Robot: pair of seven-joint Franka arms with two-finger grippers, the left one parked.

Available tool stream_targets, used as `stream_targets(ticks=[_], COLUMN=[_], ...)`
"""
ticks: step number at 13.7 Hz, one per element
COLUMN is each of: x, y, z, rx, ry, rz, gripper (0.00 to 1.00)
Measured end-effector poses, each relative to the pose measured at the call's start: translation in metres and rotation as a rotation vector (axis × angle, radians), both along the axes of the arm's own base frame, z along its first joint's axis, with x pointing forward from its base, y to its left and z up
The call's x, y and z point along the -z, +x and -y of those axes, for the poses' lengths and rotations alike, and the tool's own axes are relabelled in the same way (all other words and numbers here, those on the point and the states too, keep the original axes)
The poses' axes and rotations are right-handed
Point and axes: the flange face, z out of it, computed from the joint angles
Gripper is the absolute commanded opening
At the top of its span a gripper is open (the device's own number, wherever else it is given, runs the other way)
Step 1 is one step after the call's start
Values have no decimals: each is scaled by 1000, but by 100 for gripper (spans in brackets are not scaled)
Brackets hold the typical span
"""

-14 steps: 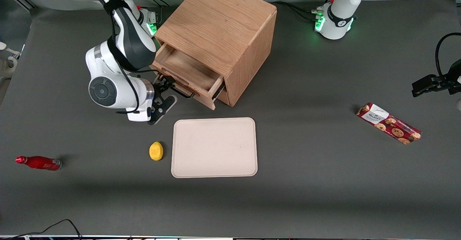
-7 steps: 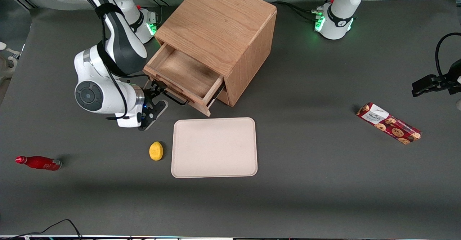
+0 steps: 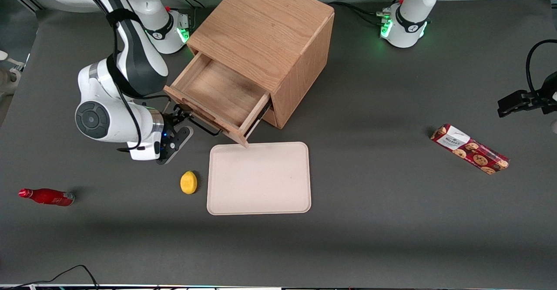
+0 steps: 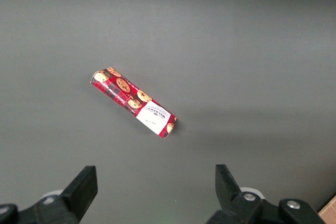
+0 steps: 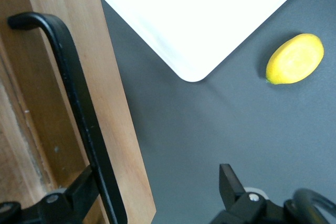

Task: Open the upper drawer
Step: 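Pull the upper drawer outward by its handle with the right gripper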

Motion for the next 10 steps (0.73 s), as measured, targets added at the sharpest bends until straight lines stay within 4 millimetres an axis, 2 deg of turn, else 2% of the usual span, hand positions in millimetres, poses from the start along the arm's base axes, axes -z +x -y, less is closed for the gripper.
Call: stream_targets(ticks=[5,10], x=[1,10], y=[9,15], z=[9,8], rx=[-17,-16], ry=[15,20], rz=[14,28], gripper=[100,100])
